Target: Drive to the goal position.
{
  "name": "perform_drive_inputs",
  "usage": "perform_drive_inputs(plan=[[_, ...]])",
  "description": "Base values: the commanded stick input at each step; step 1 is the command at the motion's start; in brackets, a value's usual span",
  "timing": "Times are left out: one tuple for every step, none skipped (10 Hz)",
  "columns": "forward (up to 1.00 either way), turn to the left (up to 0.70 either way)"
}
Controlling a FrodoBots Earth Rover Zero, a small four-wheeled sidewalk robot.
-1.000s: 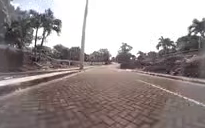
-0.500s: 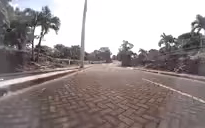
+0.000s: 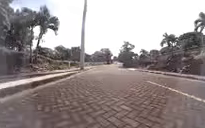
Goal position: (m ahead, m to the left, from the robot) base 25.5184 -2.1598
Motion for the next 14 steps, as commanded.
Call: perform_drive_inputs(plan=[[0.7,0.0],[0.7,0.0],[0.7,0.0],[0.7,0.0],[0.7,0.0],[0.7,0.0],[0.7,0.0],[0.7,0.0],[0.7,0.0],[0.7,0.0],[0.7,0.0],[0.7,0.0],[0.7,0.0],[0.7,0.0]])
